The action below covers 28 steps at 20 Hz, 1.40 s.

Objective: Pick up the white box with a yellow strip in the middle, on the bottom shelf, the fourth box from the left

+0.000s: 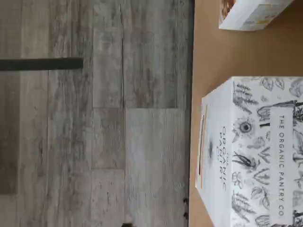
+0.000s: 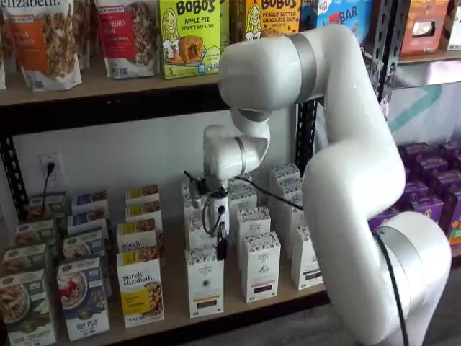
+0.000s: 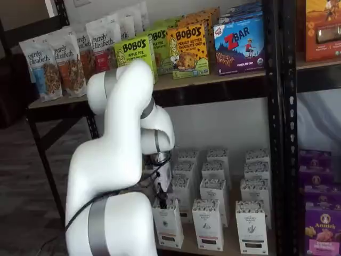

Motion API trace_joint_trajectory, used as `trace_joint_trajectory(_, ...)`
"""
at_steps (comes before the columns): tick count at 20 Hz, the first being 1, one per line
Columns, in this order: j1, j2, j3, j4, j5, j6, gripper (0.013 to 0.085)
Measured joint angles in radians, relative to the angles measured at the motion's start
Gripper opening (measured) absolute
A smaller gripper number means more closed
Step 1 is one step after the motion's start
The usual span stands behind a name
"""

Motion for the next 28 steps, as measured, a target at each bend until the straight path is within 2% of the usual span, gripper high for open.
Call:
trace_joint_trajectory(3,0.007,0.016,-0.042,0.059,0.042,-0.042,0.0850)
trace_joint_trajectory(6,0.015,0.032,-0.077,0.075,0.065,-0.045,0.0850)
trace_joint_trajectory(11,0.023,0.057,-0.120,0.075,0.077,-0.036,0.0850)
trace_joint_trajectory(18,0.033,0.133,-0.211,0.044,0.103,0.001,0.0850)
trace_joint_trajectory(25,0.026,0.194,-0.266,0.065,0.075,-0.024,0.0850)
trace_joint_trajectory(28,0.020,0.214,-0.292,0.059,0.075,-0.025,0.0850)
